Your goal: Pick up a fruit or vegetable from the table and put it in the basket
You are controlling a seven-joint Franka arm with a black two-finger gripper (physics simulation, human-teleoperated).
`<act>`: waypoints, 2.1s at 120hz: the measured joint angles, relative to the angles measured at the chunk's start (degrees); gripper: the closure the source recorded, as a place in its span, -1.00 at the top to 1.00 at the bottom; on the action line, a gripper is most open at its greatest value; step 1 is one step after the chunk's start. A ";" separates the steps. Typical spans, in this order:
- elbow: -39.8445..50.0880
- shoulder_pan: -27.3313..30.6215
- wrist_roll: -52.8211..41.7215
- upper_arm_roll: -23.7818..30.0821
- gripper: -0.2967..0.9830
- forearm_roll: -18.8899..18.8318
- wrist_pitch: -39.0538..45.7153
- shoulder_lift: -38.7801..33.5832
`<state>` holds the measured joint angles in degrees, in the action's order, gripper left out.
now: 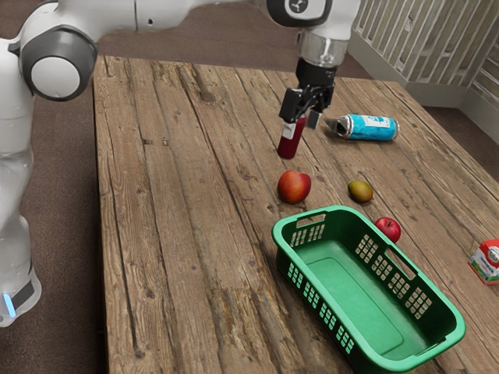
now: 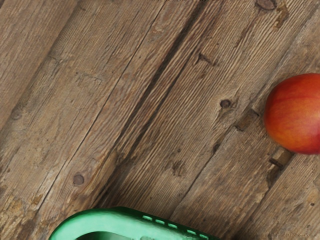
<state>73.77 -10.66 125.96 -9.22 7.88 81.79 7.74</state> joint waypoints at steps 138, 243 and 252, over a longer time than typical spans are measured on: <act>-2.08 13.93 -30.62 5.24 0.54 -3.03 4.49 12.09; 2.64 19.01 -44.63 9.16 0.54 -1.36 10.45 14.54; 2.41 19.08 -45.70 9.41 0.54 -1.30 10.76 15.53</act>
<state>76.18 8.42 80.26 0.19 6.59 92.55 23.27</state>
